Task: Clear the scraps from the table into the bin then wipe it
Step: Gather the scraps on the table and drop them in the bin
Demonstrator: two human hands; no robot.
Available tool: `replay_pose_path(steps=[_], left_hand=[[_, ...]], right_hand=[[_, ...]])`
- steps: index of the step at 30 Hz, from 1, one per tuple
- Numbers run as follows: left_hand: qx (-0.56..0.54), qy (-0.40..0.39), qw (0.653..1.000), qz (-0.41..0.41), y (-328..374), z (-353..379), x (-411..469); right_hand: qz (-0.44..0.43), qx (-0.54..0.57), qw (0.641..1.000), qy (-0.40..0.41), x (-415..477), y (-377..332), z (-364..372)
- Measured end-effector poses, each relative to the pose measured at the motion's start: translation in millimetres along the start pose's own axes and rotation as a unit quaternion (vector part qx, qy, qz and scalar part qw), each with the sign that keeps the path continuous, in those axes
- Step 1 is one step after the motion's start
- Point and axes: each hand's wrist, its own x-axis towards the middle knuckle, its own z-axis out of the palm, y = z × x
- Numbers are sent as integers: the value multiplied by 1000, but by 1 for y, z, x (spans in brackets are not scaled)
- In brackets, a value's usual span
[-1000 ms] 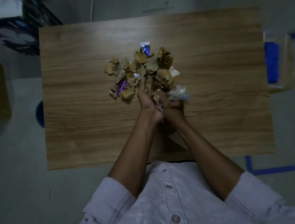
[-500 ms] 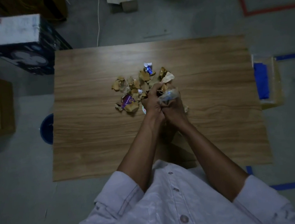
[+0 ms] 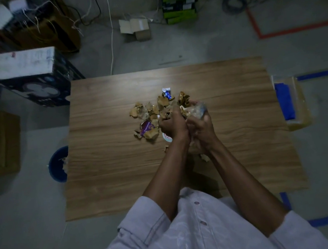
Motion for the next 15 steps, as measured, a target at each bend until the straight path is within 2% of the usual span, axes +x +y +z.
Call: replay_pose_path(steps=[4, 7, 11, 13, 15], left_hand=[[49, -4, 997, 57, 9, -12, 4], [68, -20, 992, 103, 13, -18, 6], [110, -106, 972, 176, 11, -24, -8], [103, -134, 970, 177, 14, -28, -17], [65, -166, 974, 138, 19, -31, -19]], right_hand=[[-2, -23, 1000, -18, -11, -4, 10], [-8, -39, 999, 32, -13, 2, 22], [-34, -47, 995, 80, -13, 9, 31], [-54, -75, 991, 100, -17, 9, 35], [-69, -94, 987, 112, -18, 8, 40]])
